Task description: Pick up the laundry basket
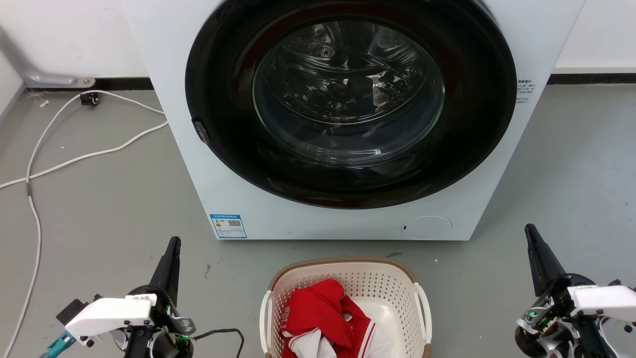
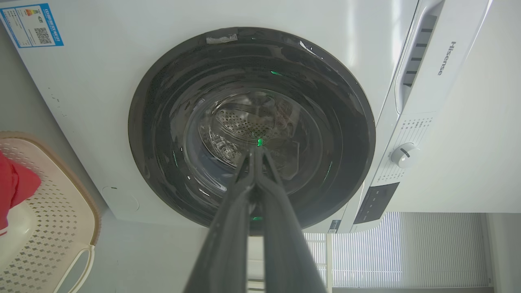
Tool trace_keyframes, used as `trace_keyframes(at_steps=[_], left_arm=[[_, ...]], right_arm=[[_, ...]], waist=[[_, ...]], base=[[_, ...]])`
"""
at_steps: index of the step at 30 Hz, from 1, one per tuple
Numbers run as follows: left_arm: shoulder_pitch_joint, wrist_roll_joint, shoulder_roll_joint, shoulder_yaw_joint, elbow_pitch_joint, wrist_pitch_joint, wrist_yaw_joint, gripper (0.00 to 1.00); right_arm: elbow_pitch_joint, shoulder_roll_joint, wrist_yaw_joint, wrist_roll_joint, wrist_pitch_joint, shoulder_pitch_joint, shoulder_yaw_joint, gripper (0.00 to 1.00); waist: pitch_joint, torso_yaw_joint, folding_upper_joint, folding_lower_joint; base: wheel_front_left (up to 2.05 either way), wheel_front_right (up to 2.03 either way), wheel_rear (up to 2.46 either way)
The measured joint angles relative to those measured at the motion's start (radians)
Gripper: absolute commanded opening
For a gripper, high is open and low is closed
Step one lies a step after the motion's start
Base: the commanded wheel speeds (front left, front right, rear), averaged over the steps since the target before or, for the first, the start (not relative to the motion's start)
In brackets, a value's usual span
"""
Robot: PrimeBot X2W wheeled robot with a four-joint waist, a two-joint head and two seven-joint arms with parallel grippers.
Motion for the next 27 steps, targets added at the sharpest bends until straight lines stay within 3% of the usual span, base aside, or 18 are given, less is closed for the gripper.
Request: trace_keyframes(at_steps=[6, 7, 13, 27], left_arm=[[0.0, 0.0, 0.0, 0.001, 0.0, 0.0, 0.0, 0.0], [0.0, 0.0, 0.0, 0.001, 0.0, 0.0, 0.0, 1.0], [0.044, 0.0, -0.007, -0.007, 0.04, -0.005, 0.0, 1.0], [0.06, 0.04, -0.007, -0.036, -0.013, -0.072, 0.0, 1.0]], right_arm=[[0.0, 0.0, 0.0, -0.001, 0.0, 0.0, -0.001, 0.0], [0.0, 0.001, 0.0, -0.001, 0.0, 0.0, -0.001, 1.0], [0.039, 0.007, 0.0, -0.001, -0.005, 0.047, 0.003, 1.0], [-0.016, 0.007, 0.0, -0.073, -0.072, 0.07, 0.011, 1.0]], waist=[[0.0, 0.0, 0.0, 0.0], [0.0, 0.0, 0.0, 0.0001], [0.0, 0.0, 0.0, 0.0], [0.0, 0.0, 0.0, 0.0]], base=[[0.0, 0.0, 0.0], [0.0, 0.0, 0.0], [0.0, 0.0, 0.0], [0.0, 0.0, 0.0]])
